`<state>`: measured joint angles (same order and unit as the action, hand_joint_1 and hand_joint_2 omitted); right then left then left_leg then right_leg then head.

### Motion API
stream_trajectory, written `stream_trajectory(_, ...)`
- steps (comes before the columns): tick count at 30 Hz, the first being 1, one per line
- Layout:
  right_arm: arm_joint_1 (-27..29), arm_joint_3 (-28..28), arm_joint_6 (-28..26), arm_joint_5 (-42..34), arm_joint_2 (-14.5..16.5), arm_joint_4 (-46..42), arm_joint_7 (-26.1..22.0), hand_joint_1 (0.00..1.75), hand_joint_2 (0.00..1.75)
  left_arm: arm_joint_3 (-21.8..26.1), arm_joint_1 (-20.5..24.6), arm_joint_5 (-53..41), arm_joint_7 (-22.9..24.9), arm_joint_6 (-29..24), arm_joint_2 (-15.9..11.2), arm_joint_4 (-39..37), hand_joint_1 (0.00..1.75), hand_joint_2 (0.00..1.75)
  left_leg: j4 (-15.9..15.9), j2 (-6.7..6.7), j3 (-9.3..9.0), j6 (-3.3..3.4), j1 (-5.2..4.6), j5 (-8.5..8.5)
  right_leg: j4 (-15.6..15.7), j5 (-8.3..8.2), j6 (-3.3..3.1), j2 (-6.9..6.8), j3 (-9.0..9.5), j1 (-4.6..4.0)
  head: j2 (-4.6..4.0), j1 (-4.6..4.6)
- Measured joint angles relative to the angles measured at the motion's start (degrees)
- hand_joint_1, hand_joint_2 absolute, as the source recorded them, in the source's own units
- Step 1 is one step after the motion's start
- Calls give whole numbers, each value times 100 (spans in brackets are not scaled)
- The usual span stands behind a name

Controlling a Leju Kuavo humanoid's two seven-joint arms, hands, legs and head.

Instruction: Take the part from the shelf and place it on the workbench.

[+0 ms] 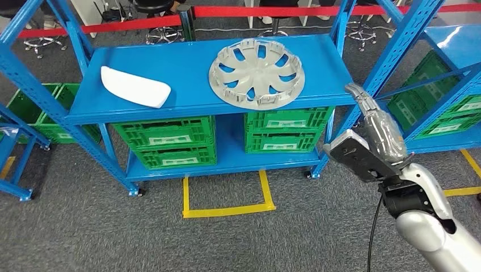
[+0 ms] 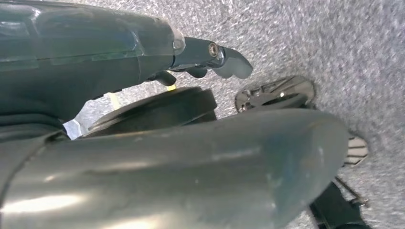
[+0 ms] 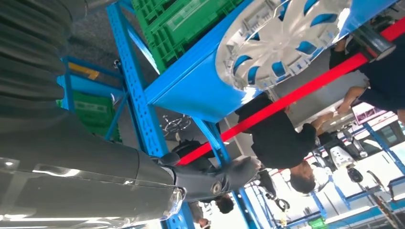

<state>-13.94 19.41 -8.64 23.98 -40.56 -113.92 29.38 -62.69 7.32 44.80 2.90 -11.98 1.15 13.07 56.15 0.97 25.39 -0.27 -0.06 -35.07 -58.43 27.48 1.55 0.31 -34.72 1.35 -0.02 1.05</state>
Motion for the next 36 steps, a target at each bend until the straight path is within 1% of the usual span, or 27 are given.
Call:
stream_trajectory(1, 8, 3, -14, 1, 3, -3, -1, 0, 175, 0, 1, 0, 1, 3, 0, 1, 0, 0, 92, -18, 33, -33, 6, -55, 18, 16, -29, -3, 24, 7, 0, -23)
stream_trajectory(2, 10, 5, -26, 2, 5, -7, -1, 0, 175, 0, 4, -1, 3, 7, 1, 1, 0, 0, 296, -45, 136, -62, 12, -148, 37, 29, -55, -11, 56, 15, 0, -49)
stream_trajectory(3, 15, 9, -36, 3, 9, -10, -2, 0, 175, 0, 6, -2, 8, 9, 2, 1, 0, 0, 625, -76, 325, -82, 19, -273, 51, 44, -80, -21, 82, 17, -1, -74)
stream_trajectory(5, 39, 31, -43, 4, 20, -10, -2, 0, 175, 0, -3, -4, 17, 11, 3, 1, 0, 0, 1419, -103, 860, -100, 25, -483, 57, 80, -117, -36, 119, 12, -1, -123)
stream_trajectory(6, 58, 45, -45, 4, 25, -10, -2, 0, 175, 0, -15, -4, 21, 11, 3, 0, 0, 0, 1664, -104, 1078, -102, 28, -468, 57, 102, -126, -37, 142, 9, -1, -136)
stream_trajectory(7, 74, 59, -45, 4, 31, -10, -2, 0, 175, 0, -25, -4, 23, 11, 2, 0, 0, 0, 1707, -103, 1200, -99, 33, -334, 55, 127, -128, -34, 175, 9, -1, -147)
stream_trajectory(8, 84, 67, -45, 4, 36, -10, -2, 0, 175, 0, -32, -4, 26, 11, 1, 0, 0, 0, 1529, -102, 1209, -91, 39, -86, 52, 157, -121, -29, 217, 10, -1, -157)
stream_trajectory(9, 88, 72, -45, 4, 43, -10, -2, 0, 175, 0, -35, -5, 27, 11, 0, -1, 0, 0, 1202, -101, 1140, -78, 46, 209, 49, 191, -106, -23, 264, 13, -1, -168)
stream_trajectory(10, 88, 75, -45, 4, 49, -10, -2, 0, 175, 0, -36, -5, 27, 11, 0, -1, 0, 0, 903, -103, 1051, -63, 47, 428, 47, 223, -82, -16, 305, 9, -1, -182)
stream_trajectory(11, 86, 76, -44, 4, 52, -10, -2, 0, 175, 1, -35, -5, 27, 11, 1, -2, 0, 0, 636, -105, 956, -45, 45, 554, 41, 249, -52, -8, 327, 4, -1, -196)
stream_trajectory(12, 85, 76, -43, 4, 54, -9, -2, 0, 175, 1, -32, -6, 28, 11, 1, -2, 0, 0, 479, -108, 898, -20, 39, 575, 40, 262, -20, -2, 329, -1, -1, -205)
stream_trajectory(15, 80, 73, -43, 7, 53, -8, -2, 0, 175, 2, -29, -9, 40, 10, 3, -2, 0, 0, 361, -116, 848, 67, 34, 499, 66, 267, 68, 0, 318, 4, -1, -188)
stream_trajectory(17, 66, 70, -43, 9, 49, -8, -2, 0, 175, 2, -31, -11, 45, 9, 5, -2, 0, 0, 328, -113, 820, 126, 48, 505, -114, 398, 115, -10, 241, 11, -1, -139)
stream_trajectory(18, 63, 69, -43, 10, 49, -8, -1, 0, 175, 2, -29, -11, 45, 9, 8, -2, 0, 0, 318, -107, 803, 151, 49, 502, -376, 533, 130, -13, 115, 12, -1, -105)
stream_trajectory(20, 69, 73, -42, 10, 52, -5, -1, 0, 175, 2, -29, -12, 45, 9, 15, -2, 0, 0, 318, -89, 780, 198, 21, 478, -1117, 822, 140, -14, -274, 9, -1, -29)
stream_trajectory(21, 78, 76, -41, 10, 54, -3, -1, 0, 175, 2, -32, -12, 46, 9, 16, -2, 0, 0, 318, -80, 763, 217, 0, 463, -1404, 880, 134, -14, -440, 7, -1, -2)
stream_trajectory(22, 82, 78, -41, 10, 54, -2, -2, 0, 175, 2, -34, -12, 47, 9, 16, -2, 0, 0, 318, -74, 740, 237, -25, 446, -1507, 829, 113, -15, -525, -1, -1, 21)
stream_trajectory(23, 83, 78, -41, 10, 54, 0, -2, 0, 175, 2, -34, -12, 48, 9, 17, -2, 0, 0, 318, -71, 709, 251, -50, 427, -1394, 662, 74, -14, -508, -19, -1, 42)
stream_trajectory(25, 79, 74, -41, 10, 50, -1, -2, 0, 175, 2, -30, -12, 49, 9, 26, -1, 0, 0, 314, -68, 640, 267, -87, 381, -745, 215, -67, -9, -255, -86, -1, 60)
stream_trajectory(26, 78, 73, -41, 10, 48, -2, -2, 0, 175, 2, -25, -13, 49, 9, 32, -2, 0, 0, 314, -67, 623, 264, -100, 361, -434, 73, -139, -13, -124, -123, -1, 48)
stream_trajectory(27, 71, 71, -40, 11, 40, -5, -2, 0, 175, 2, -20, -13, 49, 9, 42, -1, 0, 0, 313, -61, 622, 252, -101, 349, -214, 23, -199, -21, -26, -156, -1, 42)
stream_trajectory(28, 64, 69, -41, 11, 34, -7, -2, 0, 175, 2, -17, -14, 49, 9, 53, 1, 0, 0, 306, -51, 632, 232, -94, 344, -112, 42, -238, -30, 22, -180, -1, 37)
stream_trajectory(30, 53, 68, -41, 13, 21, -9, -2, 0, 175, 2, -13, -15, 51, 10, 66, 2, 0, 0, 291, -33, 636, 181, -84, 333, 21, 53, -253, -43, 80, -189, -1, 54)
stream_trajectory(32, 47, 69, -40, 13, 22, -9, -2, 0, 175, 2, -9, -16, 57, 14, 66, 1, 0, 0, 413, -62, 679, 114, -76, 239, 155, 19, -243, -55, 158, -152, -1, 43)
stream_trajectory(34, 36, 74, -38, 13, 33, -8, -2, 0, 175, 2, -7, -16, 66, 18, 59, -1, 0, 0, 940, -109, 956, 32, -41, -16, 231, 7, -233, -70, 220, -113, -1, -13)
stream_trajectory(35, 34, 77, -37, 13, 41, -7, -2, 0, 175, 2, -10, -16, 70, 20, 56, -2, 0, 0, 1302, -119, 1174, -5, -12, -152, 234, 16, -229, -74, 229, -98, -1, -46)
stream_trajectory(36, 35, 79, -37, 11, 50, -5, -2, 0, 175, 2, -14, -16, 72, 20, 53, -3, 0, 0, 1601, -118, 1373, -43, 19, -221, 230, 28, -219, -76, 236, -83, -1, -70)
